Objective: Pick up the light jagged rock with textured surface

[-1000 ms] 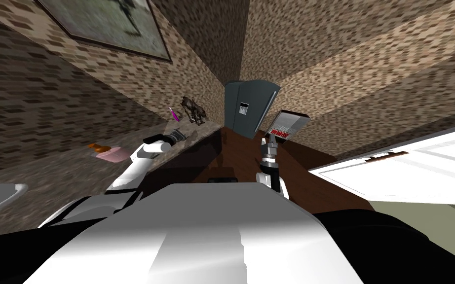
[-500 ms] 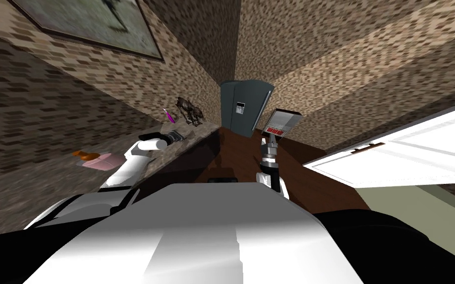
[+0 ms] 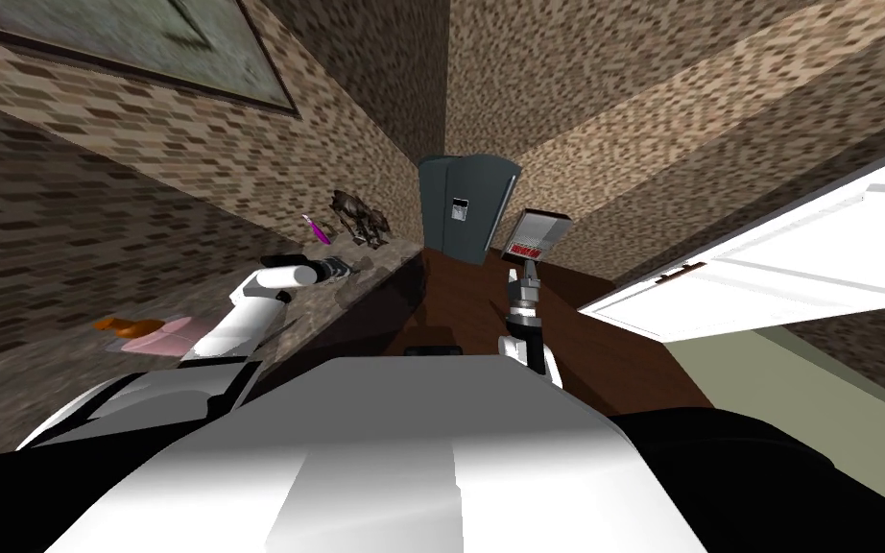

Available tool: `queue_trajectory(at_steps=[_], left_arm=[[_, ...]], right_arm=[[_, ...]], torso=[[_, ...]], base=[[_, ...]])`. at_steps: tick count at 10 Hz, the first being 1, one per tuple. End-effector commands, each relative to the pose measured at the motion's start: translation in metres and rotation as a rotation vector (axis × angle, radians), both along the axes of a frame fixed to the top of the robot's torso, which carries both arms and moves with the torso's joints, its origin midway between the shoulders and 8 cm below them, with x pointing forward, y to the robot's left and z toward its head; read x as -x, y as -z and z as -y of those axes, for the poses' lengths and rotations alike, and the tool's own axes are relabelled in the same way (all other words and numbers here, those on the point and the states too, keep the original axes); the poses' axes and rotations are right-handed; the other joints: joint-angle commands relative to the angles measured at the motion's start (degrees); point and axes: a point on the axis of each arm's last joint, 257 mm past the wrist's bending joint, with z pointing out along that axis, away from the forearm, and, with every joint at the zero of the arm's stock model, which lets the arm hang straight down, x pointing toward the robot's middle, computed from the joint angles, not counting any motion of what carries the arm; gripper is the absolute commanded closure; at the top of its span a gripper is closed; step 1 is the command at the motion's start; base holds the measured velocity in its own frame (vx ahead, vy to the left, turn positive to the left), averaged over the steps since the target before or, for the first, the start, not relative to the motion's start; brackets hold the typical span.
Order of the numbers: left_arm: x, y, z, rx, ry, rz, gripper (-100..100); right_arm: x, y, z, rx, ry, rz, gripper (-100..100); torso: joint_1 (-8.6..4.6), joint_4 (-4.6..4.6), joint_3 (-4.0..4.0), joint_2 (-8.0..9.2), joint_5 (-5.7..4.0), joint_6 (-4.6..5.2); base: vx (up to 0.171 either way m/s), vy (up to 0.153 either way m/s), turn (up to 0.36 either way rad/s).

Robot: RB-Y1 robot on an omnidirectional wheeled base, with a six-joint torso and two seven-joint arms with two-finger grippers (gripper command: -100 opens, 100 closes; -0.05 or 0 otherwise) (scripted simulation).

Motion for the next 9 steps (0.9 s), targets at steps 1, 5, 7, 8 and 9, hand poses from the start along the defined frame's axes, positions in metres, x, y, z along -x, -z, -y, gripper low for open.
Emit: queue_trajectory(at_steps=[1,5,7,8,9], left_arm=[[0.006,0.008,-0.003,0.018,-0.012,-0.042,-100],[0.020,0.022,-0.018,0.078,-0.060,-0.138,-100],[0.028,0.029,-0.024,0.106,-0.083,-0.184,-100],[0.036,0.037,-0.029,0.132,-0.105,-0.227,-100],[0.044,0.044,-0.034,0.156,-0.126,-0.260,-100]], right_arm=[[0.000,0.000,0.000,0.000,0.000,0.000,0],[0.000,0.000,0.000,0.000,0.000,0.000,0],[0.000,0.000,0.000,0.000,0.000,0.000,0],[0.000,0.000,0.000,0.000,0.000,0.000,0],[0.000,0.000,0.000,0.000,0.000,0.000,0]], torso=[[0.00,0.00,0.00,0.00,0.00,0.00],[0.07,-0.02,-0.04,-0.06,0.02,-0.01],[0.07,-0.03,-0.06,-0.11,0.02,-0.02],[0.00,-0.03,-0.06,-0.10,0.02,-0.05],[0.03,-0.02,-0.05,-0.08,0.02,-0.02]], base=[[0.005,0.098,-0.106],[0.017,0.112,-0.139],[0.023,0.114,-0.118],[0.009,0.113,-0.139],[0.035,0.164,-0.243]])
